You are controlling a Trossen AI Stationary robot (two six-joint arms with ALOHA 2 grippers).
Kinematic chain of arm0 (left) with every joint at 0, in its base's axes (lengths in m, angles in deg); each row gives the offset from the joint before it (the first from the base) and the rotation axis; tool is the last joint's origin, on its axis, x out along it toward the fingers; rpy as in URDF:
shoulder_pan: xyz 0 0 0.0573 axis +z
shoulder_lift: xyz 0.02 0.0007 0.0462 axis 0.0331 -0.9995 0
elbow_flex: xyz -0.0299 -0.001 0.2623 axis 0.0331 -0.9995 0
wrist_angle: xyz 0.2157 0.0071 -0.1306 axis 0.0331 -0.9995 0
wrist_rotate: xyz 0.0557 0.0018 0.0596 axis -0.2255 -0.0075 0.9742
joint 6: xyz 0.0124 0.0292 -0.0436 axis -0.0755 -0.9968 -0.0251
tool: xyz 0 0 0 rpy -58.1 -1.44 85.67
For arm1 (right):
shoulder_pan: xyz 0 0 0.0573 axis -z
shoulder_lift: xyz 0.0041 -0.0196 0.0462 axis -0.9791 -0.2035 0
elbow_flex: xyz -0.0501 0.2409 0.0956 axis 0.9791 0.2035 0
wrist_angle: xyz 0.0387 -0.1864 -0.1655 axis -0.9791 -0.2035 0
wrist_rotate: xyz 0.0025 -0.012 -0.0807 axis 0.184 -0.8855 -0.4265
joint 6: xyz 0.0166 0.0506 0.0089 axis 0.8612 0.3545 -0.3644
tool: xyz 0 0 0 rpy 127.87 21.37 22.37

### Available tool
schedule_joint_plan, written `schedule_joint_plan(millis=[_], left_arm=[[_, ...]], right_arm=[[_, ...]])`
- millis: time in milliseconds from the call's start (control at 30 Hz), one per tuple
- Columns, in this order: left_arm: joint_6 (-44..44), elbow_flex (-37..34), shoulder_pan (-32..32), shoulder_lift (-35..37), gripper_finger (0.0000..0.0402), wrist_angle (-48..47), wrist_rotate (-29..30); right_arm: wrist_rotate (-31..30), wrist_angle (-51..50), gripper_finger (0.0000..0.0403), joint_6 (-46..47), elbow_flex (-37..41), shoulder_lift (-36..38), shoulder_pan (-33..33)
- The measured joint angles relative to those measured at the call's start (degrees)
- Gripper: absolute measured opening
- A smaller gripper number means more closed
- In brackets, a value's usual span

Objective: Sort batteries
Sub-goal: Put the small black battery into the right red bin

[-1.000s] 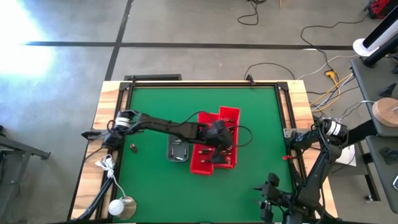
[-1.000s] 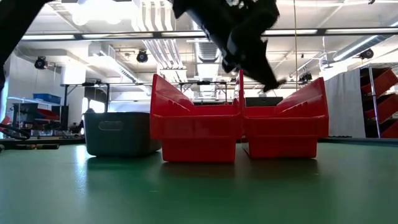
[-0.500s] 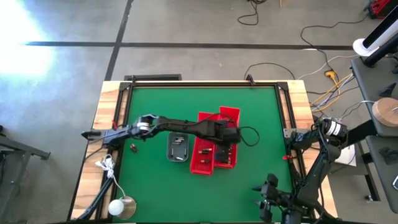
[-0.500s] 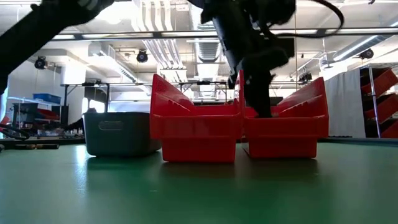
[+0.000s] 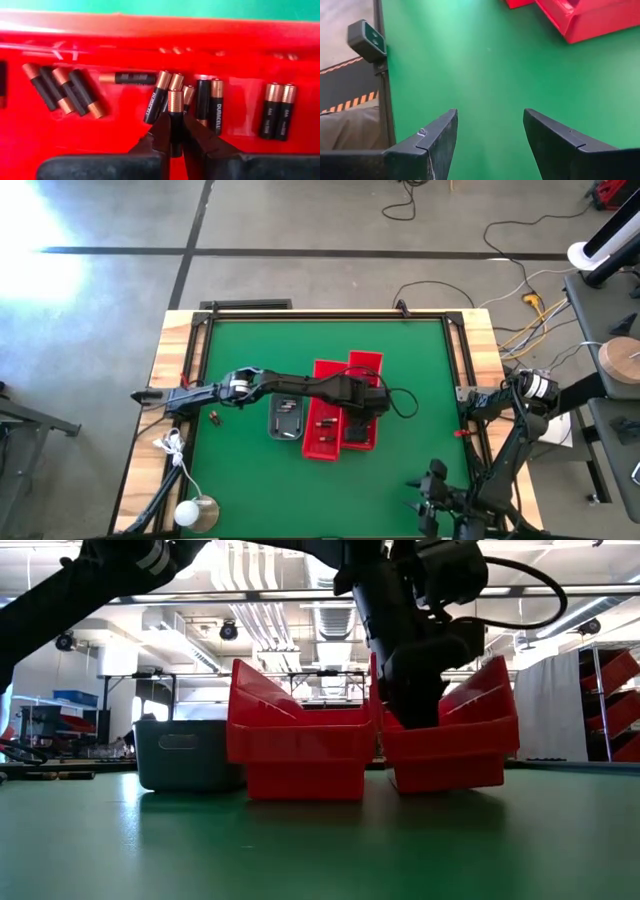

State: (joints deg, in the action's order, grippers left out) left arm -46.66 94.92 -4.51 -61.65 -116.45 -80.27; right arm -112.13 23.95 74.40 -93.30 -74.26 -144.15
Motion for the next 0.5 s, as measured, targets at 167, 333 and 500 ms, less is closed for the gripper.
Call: schedule_joint_plan(millis=[167, 333, 500], left_arm=[[-0.99, 0.00, 0.00, 0.01, 0.0014, 0.29, -1.26], [-1.02, 0.00, -0.02, -0.01, 0.0044, 1.08, -1.36], [-1.10, 0.00, 0.00, 0.01, 0.0066, 2.19, -3.85]], right_arm=[[0.00, 0.19, 0.0219, 1.03, 1.12, 0.00, 0.01], [0.00, 1.12, 0.0219, 2.02, 1.65, 0.00, 0.01], [0.00, 1.36, 0.0219, 2.01, 1.65, 0.00, 0.01]])
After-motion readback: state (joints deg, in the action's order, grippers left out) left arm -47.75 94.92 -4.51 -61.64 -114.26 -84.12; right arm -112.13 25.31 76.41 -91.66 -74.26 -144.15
